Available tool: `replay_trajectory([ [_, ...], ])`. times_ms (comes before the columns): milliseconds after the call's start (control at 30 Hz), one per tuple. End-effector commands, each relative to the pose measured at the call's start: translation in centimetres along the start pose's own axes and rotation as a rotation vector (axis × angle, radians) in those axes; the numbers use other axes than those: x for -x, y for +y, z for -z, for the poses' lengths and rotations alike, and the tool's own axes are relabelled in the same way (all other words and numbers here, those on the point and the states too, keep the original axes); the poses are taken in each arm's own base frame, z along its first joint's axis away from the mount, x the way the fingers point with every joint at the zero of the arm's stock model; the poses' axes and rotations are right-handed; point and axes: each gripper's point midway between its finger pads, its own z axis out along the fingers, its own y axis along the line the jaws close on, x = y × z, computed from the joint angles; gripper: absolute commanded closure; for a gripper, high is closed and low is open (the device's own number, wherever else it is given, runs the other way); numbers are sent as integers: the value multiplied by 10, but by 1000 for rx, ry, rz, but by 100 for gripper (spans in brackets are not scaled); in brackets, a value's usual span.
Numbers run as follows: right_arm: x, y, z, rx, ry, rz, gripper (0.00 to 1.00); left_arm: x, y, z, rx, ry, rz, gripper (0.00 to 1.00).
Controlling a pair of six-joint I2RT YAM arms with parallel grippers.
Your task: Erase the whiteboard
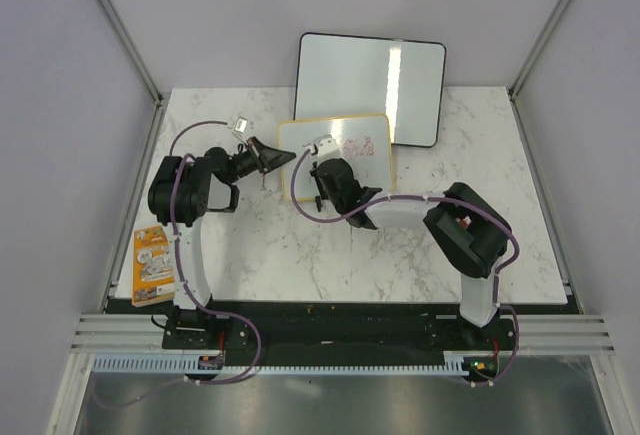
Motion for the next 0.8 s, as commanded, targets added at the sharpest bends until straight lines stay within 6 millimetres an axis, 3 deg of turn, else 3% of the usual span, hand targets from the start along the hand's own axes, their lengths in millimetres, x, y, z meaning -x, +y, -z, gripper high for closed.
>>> replay_trajectory([
  [0,-71,-116,8,-310,186,-55,100,2,-13,-2,-101,-38,-194,98],
  [33,-72,-136,10,-358,184,-91,100,2,-13,-1,-101,-38,-188,98],
  [133,-75,-166,24,-468,178,-161,100,3,-9,0,-97,-38,-171,98],
  [300,-89,-164,20,-460,217,-159,100,4,-8,0,-97,-38,-167,98],
  [400,-93,-142,12,-381,237,-103,100,4,-8,-1,-102,-33,-165,98],
  [600,-80,-58,2,-174,204,21,100,2,-8,-2,-109,-21,-164,98],
  [633,-69,-39,0,-137,178,29,100,3,-8,-2,-110,-22,-165,98],
  [767,-57,7,-11,-26,157,60,100,2,-10,-3,-118,-14,-170,98],
])
